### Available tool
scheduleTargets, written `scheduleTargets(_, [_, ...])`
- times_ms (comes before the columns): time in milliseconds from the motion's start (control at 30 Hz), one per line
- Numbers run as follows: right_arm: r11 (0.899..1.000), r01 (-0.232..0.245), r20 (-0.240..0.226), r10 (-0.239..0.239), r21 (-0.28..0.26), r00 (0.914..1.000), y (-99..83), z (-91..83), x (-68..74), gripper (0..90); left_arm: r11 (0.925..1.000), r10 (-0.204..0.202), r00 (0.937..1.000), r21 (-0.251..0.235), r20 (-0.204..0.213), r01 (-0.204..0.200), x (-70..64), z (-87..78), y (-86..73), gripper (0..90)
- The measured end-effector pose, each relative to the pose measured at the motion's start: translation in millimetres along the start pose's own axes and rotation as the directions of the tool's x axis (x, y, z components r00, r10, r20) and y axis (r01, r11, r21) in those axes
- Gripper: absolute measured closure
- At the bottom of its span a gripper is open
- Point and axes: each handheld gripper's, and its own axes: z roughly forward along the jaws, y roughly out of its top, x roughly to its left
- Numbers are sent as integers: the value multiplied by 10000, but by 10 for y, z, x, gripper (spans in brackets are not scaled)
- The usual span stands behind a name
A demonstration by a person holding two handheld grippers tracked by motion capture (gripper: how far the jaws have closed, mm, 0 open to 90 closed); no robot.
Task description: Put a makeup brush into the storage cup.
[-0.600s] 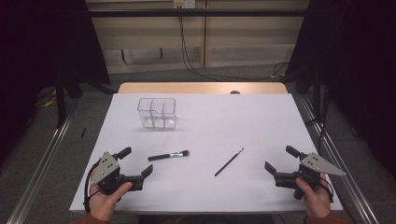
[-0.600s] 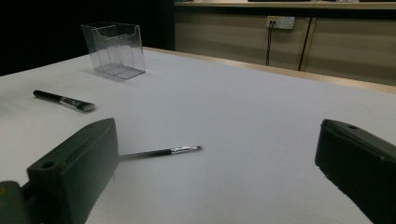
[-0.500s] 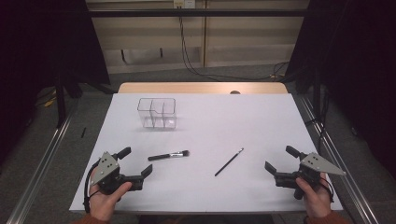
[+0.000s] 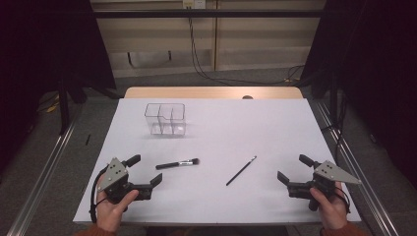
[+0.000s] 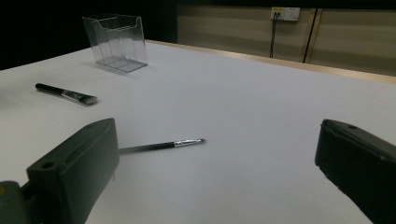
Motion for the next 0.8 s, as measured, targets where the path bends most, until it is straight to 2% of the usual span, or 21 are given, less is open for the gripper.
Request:
scheduleTargets(100, [10000, 0, -12, -1, -26, 10000, -1, 5, -1, 0, 10000, -21, 10000, 54, -68, 21, -9, 26, 9, 29])
scheduleTargets(233, [10000, -60, -53, 60, -9, 10000, -1, 20, -1, 0, 9998, -84, 9999, 182, 63, 83, -17, 92, 12, 33])
scheduleTargets(300, [10000, -50, -70, 50, -23, 10000, 2, 22, 5, 0, 9998, 173, 9998, 132, 100, -174, -40, 105, 36, 33])
scheduleTargets(433, [10000, 41, -142, -40, 58, 9999, 5, 29, 22, 0, 9993, 364, 9990, -52, 264, -363, -66, 113, 76, 33])
scheduleTargets(533, [10000, 41, -128, -41, -15, 9999, 15, 36, 34, 0, 9994, 310, 9991, -146, 294, -306, -62, 146, 106, 32])
scheduleTargets(700, [10000, 12, -139, -12, -3, 9999, 18, 58, 40, 0, 9990, 434, 9989, -112, 195, -432, -39, 204, 135, 32])
scheduleTargets(800, [10000, 5, -181, -5, 1, 9998, 16, 58, 41, 0, 9994, 339, 9994, -80, 99, -339, -9, 258, 156, 32])
